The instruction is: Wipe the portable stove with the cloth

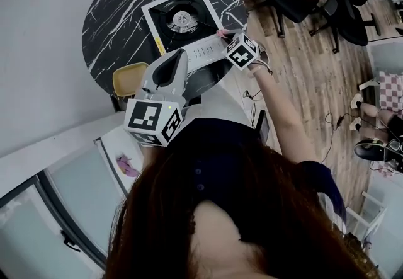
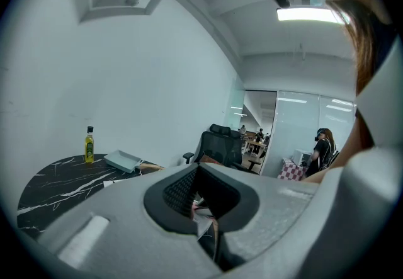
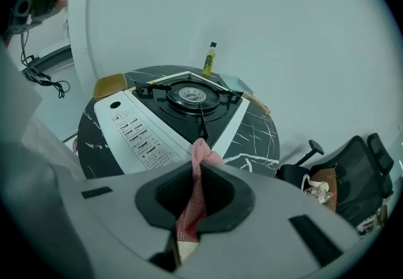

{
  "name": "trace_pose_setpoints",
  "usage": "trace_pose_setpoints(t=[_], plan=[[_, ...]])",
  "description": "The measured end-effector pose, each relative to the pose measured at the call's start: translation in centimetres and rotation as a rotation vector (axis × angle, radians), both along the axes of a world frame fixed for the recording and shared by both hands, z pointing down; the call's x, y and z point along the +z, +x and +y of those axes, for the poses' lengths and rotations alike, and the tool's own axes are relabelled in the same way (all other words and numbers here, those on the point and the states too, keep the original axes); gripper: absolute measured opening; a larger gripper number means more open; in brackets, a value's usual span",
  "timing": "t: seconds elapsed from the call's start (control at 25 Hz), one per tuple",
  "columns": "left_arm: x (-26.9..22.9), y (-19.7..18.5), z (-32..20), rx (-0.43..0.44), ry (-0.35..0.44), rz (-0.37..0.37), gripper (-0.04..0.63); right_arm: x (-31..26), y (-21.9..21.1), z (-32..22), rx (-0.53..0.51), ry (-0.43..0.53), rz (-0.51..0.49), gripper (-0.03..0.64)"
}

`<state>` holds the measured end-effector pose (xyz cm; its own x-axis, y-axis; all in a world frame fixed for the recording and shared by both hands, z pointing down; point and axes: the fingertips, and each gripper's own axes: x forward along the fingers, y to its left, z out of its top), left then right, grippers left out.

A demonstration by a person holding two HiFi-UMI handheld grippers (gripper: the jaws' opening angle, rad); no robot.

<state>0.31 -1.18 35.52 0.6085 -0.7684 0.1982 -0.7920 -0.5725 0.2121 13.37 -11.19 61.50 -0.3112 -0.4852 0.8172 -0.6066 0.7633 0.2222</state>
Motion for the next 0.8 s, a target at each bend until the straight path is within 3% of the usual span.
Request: trace_pose_setpoints(t=[0.48,0.8], plan=[[0.0,-2.0,1.2,0.003,0.007,0.002,0.012,0.1,-0.3,1.6,0.074,-0.001,-0.025,0.026],[0.0,-3.4,1.3,-0.023,0.011,0.002,0.012,0.2,-2.2,2.4,0.099,-0.001,-0.095,0.026]])
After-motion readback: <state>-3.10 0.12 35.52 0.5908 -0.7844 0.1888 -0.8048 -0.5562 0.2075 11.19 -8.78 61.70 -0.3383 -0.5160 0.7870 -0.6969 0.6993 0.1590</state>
